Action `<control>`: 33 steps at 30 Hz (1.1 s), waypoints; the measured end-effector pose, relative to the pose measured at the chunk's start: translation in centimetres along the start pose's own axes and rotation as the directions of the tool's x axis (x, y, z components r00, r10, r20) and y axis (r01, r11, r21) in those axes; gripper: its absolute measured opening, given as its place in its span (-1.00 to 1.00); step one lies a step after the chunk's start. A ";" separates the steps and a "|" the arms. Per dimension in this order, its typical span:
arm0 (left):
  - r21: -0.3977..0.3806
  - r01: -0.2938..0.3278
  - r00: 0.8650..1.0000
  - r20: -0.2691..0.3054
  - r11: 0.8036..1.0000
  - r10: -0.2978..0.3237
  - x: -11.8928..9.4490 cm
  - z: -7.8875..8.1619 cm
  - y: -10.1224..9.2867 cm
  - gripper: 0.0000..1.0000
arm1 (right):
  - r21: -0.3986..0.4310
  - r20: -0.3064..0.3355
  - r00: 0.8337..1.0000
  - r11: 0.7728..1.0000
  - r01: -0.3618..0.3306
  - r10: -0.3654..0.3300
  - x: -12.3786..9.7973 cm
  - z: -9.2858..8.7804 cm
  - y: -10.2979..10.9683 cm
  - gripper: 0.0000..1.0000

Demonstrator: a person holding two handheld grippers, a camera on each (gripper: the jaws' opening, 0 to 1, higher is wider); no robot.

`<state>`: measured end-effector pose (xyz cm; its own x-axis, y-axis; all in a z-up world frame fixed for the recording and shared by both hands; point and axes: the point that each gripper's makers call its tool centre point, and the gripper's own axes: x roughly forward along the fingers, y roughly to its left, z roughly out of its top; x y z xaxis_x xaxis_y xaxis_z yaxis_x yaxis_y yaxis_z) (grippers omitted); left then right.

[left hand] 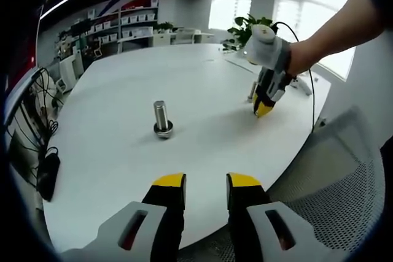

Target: Place the washer onto the threaded stud by aligning its center hole with the stud, sliding it down to the base, and recovering from edge contact or off-axis alignment until the washer reaches the visible bottom stop.

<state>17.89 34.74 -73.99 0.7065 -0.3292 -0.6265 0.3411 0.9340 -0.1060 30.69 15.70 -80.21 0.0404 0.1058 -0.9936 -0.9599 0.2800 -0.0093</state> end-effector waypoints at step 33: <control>0.000 -0.004 1.000 -0.014 1.000 0.004 0.0 -0.3 0.1 -0.52 | 0.099 0.136 0.990 0.995 0.024 -0.038 -2.2 -1.2 -2.2 -0.75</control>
<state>17.77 34.85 -74.22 0.6990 -0.3232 -0.6379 0.3382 0.9354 -0.1034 32.36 13.73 -78.15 0.1142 0.2241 -0.9679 -0.9265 0.3756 -0.0224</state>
